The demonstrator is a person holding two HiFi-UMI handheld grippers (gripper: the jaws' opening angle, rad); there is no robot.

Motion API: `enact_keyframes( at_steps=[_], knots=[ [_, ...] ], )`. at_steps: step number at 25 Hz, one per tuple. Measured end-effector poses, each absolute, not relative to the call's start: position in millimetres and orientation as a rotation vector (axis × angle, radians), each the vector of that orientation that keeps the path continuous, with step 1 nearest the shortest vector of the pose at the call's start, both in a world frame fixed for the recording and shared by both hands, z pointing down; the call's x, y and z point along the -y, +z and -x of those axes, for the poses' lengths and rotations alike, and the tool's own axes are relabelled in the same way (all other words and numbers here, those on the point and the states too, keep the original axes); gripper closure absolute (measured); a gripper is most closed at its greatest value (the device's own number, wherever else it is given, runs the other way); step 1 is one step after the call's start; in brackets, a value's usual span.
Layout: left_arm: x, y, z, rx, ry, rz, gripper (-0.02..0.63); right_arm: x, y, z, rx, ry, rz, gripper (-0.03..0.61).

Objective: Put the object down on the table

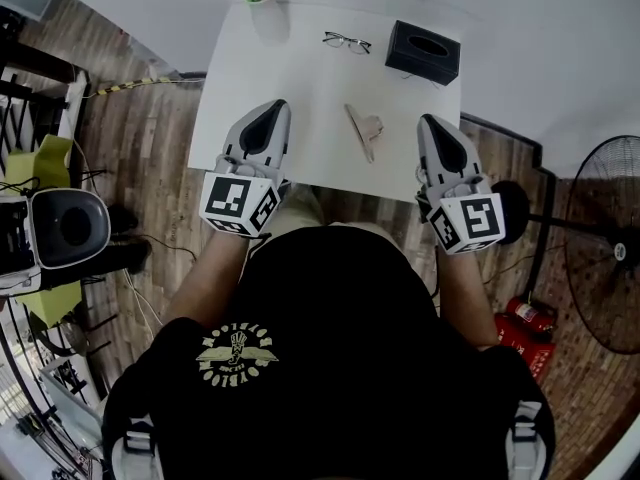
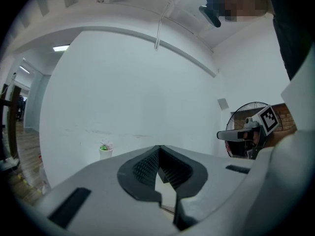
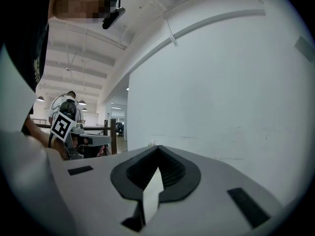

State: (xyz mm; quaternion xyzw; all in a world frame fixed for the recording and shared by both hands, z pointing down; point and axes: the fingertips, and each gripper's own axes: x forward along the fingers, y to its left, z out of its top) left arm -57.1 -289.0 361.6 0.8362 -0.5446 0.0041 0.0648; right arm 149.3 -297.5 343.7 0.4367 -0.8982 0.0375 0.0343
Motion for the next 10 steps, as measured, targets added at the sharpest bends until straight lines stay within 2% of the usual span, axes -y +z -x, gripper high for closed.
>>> enact_keyframes(
  at_steps=[10],
  knots=[
    [258.7, 368.5, 54.1, 1.654, 0.031, -2.508, 0.607, 273.5, 352.3, -154.0, 2.76, 0.144, -1.34, 0.578]
  ],
)
